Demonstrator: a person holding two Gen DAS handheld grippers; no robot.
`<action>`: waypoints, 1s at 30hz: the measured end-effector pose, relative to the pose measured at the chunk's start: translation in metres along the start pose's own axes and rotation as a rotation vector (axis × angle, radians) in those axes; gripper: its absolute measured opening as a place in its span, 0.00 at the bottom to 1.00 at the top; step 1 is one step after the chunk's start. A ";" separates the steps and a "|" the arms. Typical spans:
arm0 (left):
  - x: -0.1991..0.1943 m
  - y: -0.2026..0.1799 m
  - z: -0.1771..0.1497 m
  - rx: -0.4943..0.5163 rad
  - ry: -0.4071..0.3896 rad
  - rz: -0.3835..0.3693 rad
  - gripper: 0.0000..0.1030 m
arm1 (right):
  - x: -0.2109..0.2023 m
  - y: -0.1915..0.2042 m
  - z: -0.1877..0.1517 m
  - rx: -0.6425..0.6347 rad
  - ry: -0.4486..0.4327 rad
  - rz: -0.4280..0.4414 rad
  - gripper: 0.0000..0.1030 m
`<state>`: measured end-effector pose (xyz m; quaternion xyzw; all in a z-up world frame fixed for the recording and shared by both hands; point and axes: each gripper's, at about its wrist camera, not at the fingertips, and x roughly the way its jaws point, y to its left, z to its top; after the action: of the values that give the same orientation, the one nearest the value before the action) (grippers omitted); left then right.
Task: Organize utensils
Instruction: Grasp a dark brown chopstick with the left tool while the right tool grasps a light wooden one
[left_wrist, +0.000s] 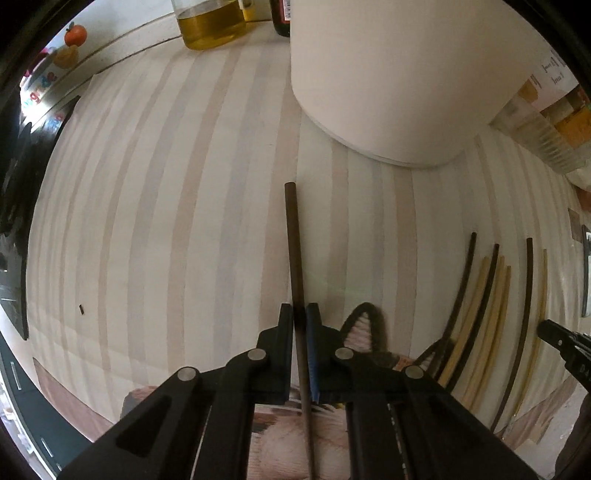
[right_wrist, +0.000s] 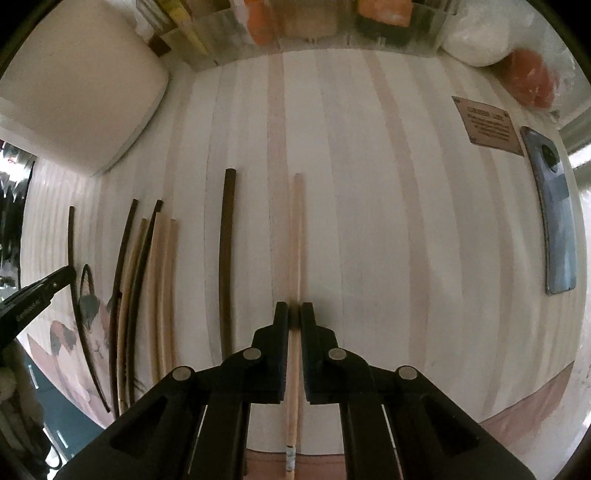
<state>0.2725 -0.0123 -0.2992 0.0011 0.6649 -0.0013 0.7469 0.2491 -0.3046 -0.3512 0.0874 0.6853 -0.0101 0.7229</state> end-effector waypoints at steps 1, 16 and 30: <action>0.000 0.000 0.000 0.000 0.000 0.002 0.04 | 0.001 -0.002 0.003 -0.003 0.007 0.000 0.06; 0.000 -0.002 0.003 0.005 -0.011 0.004 0.04 | -0.002 -0.028 0.042 -0.003 0.070 0.007 0.06; -0.003 -0.014 0.008 0.018 -0.029 0.031 0.04 | 0.010 0.013 0.029 -0.008 0.025 -0.024 0.06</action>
<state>0.2799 -0.0263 -0.2956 0.0182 0.6538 0.0046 0.7564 0.2804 -0.2949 -0.3586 0.0766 0.6953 -0.0149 0.7145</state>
